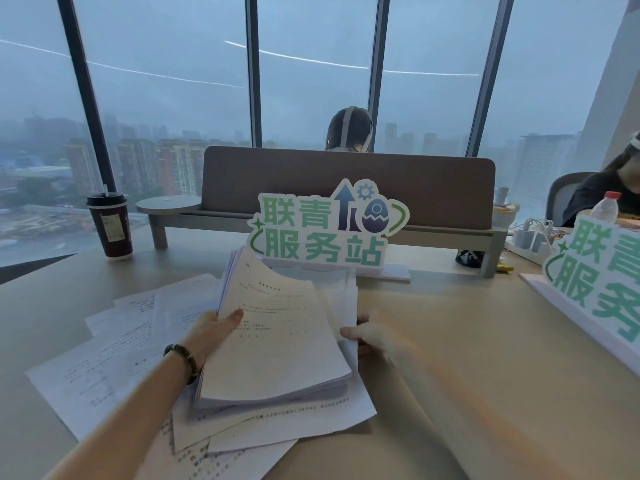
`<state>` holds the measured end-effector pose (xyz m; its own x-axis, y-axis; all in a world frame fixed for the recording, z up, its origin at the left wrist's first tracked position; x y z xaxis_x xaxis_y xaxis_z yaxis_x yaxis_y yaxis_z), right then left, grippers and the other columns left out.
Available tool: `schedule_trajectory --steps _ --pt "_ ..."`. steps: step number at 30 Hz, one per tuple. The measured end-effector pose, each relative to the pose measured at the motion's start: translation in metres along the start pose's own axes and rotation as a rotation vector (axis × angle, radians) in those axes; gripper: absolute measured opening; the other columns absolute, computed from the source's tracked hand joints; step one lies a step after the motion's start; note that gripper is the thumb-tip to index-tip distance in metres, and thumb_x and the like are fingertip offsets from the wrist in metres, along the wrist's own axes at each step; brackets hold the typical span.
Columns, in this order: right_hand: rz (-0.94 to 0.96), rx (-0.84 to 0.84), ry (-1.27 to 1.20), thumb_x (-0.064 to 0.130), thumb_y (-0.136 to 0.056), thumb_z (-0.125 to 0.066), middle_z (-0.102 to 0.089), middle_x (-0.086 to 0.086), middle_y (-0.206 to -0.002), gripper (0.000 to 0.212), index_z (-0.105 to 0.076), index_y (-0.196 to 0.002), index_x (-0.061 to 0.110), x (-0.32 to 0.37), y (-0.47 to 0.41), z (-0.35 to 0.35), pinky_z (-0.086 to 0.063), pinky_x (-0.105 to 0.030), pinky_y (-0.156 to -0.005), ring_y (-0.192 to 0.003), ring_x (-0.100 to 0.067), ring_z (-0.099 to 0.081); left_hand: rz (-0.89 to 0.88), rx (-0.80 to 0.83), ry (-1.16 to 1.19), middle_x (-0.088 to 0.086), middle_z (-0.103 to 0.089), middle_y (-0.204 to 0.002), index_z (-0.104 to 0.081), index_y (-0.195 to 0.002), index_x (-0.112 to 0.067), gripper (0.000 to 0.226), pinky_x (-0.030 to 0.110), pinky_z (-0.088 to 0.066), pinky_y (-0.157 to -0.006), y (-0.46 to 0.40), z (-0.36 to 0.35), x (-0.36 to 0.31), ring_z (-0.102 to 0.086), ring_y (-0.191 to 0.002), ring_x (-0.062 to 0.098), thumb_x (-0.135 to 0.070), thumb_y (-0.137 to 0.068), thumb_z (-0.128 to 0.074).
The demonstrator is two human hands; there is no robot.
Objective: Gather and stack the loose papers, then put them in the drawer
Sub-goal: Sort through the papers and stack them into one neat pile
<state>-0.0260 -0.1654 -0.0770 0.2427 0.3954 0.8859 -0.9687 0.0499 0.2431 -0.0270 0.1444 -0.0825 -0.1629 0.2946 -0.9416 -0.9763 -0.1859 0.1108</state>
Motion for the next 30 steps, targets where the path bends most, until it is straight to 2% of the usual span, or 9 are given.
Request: schedule_trajectory --steps 2,4,8,12,15,19,21,23,30 --pt "0.033 0.0 0.049 0.012 -0.083 -0.078 -0.066 -0.002 -0.081 0.022 -0.063 -0.099 0.007 0.004 0.005 -0.004 -0.05 -0.023 -0.056 -0.069 -0.015 -0.062 0.004 0.012 0.016 0.019 -0.074 -0.093 -0.068 -0.102 0.002 0.035 0.045 -0.059 -0.079 0.001 0.0 0.0 -0.072 -0.084 0.036 -0.031 -0.095 -0.061" --pt "0.033 -0.019 0.081 0.01 -0.089 -0.072 -0.064 0.0 -0.074 0.009 -0.064 -0.083 0.011 0.004 0.004 -0.004 -0.047 -0.019 -0.049 -0.063 -0.012 -0.06 0.007 0.026 0.034 0.019 -0.074 -0.093 -0.068 -0.103 0.002 0.034 0.043 -0.059 -0.076 0.002 0.001 -0.001 -0.072 -0.083 0.036 -0.031 -0.095 -0.06" --pt "-0.002 -0.047 -0.002 0.013 -0.089 -0.071 -0.067 -0.003 -0.087 0.012 -0.059 -0.091 0.013 -0.004 0.0 0.006 -0.055 -0.028 -0.068 -0.078 -0.017 -0.065 0.025 0.04 0.077 0.018 -0.073 -0.092 -0.067 -0.103 0.001 0.033 0.035 -0.057 -0.065 0.006 0.004 -0.004 -0.071 -0.079 0.034 -0.031 -0.095 -0.06" --pt "-0.063 -0.056 -0.076 0.02 -0.09 -0.072 -0.067 -0.004 -0.098 0.025 -0.057 -0.108 0.011 -0.014 -0.001 0.027 -0.051 -0.03 -0.068 -0.086 -0.019 -0.064 0.019 0.047 0.094 0.019 -0.074 -0.095 -0.068 -0.102 0.0 0.034 0.04 -0.059 -0.072 0.006 0.005 -0.002 -0.071 -0.085 0.037 -0.033 -0.094 -0.061" --pt "-0.122 -0.026 -0.053 0.024 -0.095 -0.064 -0.065 -0.006 -0.12 0.028 -0.062 -0.119 0.009 -0.02 0.0 0.04 -0.045 -0.033 -0.089 -0.108 -0.024 -0.06 0.016 0.059 0.084 0.02 -0.074 -0.095 -0.069 -0.101 -0.001 0.034 0.042 -0.059 -0.075 0.006 0.001 -0.002 -0.071 -0.087 0.038 -0.034 -0.094 -0.061" --pt "-0.148 0.01 -0.065 0.02 -0.098 -0.06 -0.066 -0.008 -0.113 0.03 -0.06 -0.125 0.007 -0.021 0.004 0.038 -0.048 -0.027 -0.075 -0.094 -0.02 -0.06 -0.005 0.085 0.077 0.017 -0.074 -0.091 -0.069 -0.098 -0.004 0.029 0.036 -0.059 -0.068 0.009 -0.013 -0.007 -0.072 -0.08 0.033 -0.031 -0.095 -0.06" --pt "-0.137 0.011 -0.088 0.026 -0.095 -0.066 -0.058 -0.009 -0.137 0.047 -0.054 -0.137 0.008 -0.019 0.005 0.034 -0.041 -0.032 -0.099 -0.121 -0.026 -0.054 -0.018 0.091 0.063 0.016 -0.075 -0.089 -0.07 -0.095 -0.006 0.027 0.037 -0.06 -0.069 0.011 -0.02 -0.008 -0.072 -0.079 0.032 -0.031 -0.095 -0.06" --pt "-0.111 -0.013 -0.115 0.03 -0.093 -0.069 -0.045 -0.009 -0.15 0.059 -0.047 -0.143 0.007 -0.016 0.004 0.033 -0.029 -0.035 -0.111 -0.14 -0.027 -0.038 -0.026 0.101 0.052 0.013 -0.076 -0.085 -0.07 -0.092 -0.008 0.025 0.036 -0.06 -0.068 0.013 -0.025 -0.009 -0.072 -0.075 0.03 -0.03 -0.095 -0.06" --pt "-0.02 -0.092 -0.108 0.023 -0.076 -0.087 -0.064 -0.012 -0.13 0.059 -0.06 -0.127 0.01 -0.008 -0.003 0.027 -0.047 -0.041 -0.101 -0.119 -0.031 -0.058 -0.008 0.13 0.062 0.017 -0.076 -0.09 -0.07 -0.098 -0.004 0.028 0.039 -0.06 -0.07 0.018 -0.025 -0.012 -0.072 -0.083 0.036 -0.03 -0.096 -0.059"
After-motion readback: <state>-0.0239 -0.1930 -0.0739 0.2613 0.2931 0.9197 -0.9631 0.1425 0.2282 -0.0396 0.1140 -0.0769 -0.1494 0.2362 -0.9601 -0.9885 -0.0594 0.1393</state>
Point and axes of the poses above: each hand's wrist, its own y-axis away from the middle knuckle, its own z-axis out of the back of the hand, x = y × z, the point moved 3 cm from there along -y, towards the middle knuckle
